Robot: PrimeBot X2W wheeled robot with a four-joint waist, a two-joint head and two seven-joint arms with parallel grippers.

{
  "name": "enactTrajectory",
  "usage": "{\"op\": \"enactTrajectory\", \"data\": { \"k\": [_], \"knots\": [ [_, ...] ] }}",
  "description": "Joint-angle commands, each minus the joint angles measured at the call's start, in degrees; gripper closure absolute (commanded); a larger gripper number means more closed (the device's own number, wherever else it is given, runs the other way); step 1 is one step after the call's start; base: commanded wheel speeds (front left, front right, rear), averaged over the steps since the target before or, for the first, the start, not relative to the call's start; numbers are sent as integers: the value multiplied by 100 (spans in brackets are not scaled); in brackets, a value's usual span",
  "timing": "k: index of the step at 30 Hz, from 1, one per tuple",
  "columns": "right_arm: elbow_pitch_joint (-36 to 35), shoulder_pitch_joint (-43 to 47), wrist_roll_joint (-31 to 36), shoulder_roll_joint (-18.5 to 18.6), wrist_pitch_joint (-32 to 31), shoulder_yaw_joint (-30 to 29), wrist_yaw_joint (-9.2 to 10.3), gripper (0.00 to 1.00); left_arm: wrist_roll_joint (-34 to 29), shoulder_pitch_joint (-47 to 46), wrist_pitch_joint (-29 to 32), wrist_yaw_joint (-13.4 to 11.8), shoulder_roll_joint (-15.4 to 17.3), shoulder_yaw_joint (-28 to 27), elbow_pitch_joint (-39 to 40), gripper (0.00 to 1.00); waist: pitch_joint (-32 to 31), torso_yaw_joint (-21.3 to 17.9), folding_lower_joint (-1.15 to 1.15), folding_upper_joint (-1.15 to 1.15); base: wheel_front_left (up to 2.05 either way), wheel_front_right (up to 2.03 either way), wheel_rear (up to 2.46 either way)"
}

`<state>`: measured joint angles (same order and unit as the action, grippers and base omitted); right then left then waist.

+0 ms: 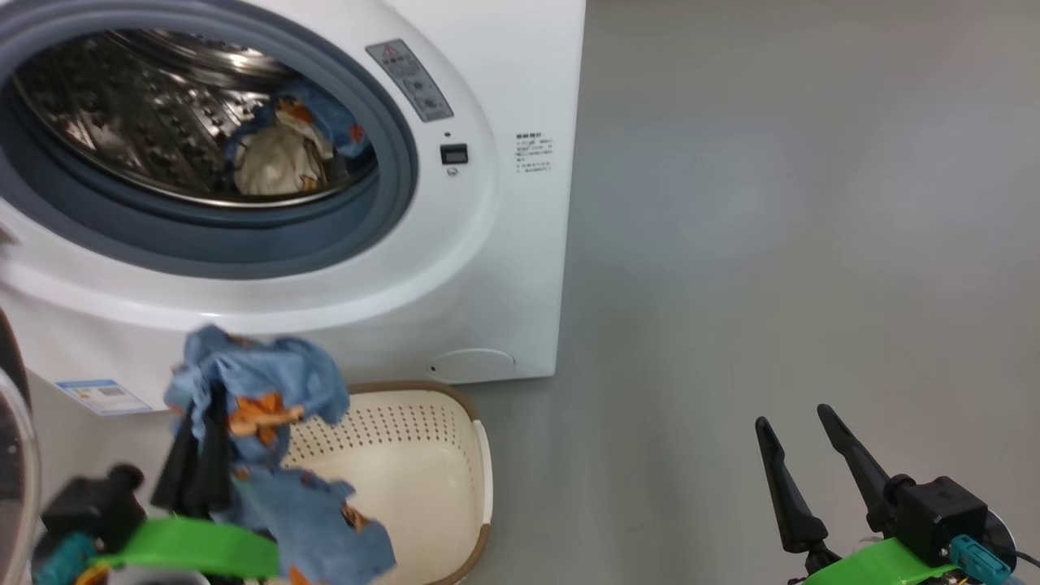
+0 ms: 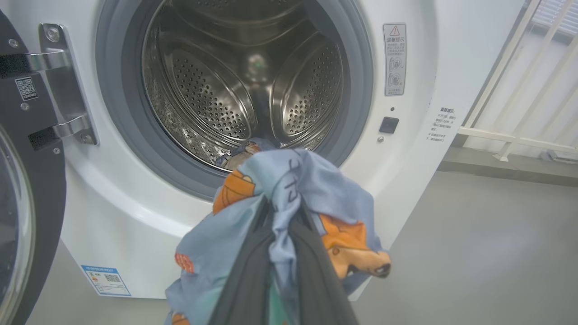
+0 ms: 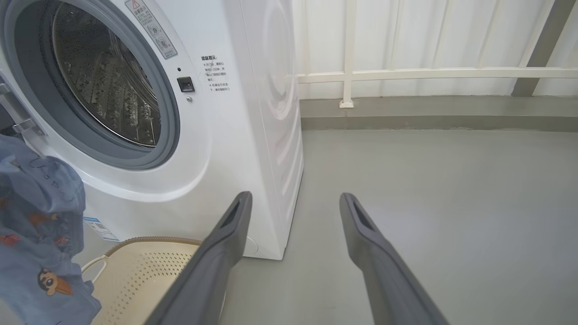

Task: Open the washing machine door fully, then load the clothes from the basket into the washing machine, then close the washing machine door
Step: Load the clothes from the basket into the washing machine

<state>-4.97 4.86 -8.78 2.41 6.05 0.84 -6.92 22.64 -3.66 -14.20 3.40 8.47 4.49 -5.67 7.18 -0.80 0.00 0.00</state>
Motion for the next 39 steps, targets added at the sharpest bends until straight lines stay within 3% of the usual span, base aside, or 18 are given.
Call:
{"op": "enactTrajectory", "data": {
  "k": [1, 20, 26, 39],
  "knots": [
    [-175, -157, 74, 46, 4, 157, -57, 0, 30, -336, -35, 29, 185, -254, 94, 100, 236, -102, 0, 0, 0, 0, 0],
    [30, -777, -113, 46, 418, 290, -57, 0, 66, -3530, 656, 72, 1427, -686, -1533, 100, 1981, -1007, 0, 0, 0, 0, 0],
    [254, -1032, -253, 46, 611, 393, -57, 0, 40, -4607, 667, -32, 1731, -804, -2246, 100, 2437, -1312, 0, 0, 0, 0, 0],
    [555, -1350, -506, 46, 840, 546, -57, 0, -240, -6522, 564, 62, 2385, -621, -3510, 100, 3190, -1836, 0, 0, 0, 0, 0]
  ]
}}
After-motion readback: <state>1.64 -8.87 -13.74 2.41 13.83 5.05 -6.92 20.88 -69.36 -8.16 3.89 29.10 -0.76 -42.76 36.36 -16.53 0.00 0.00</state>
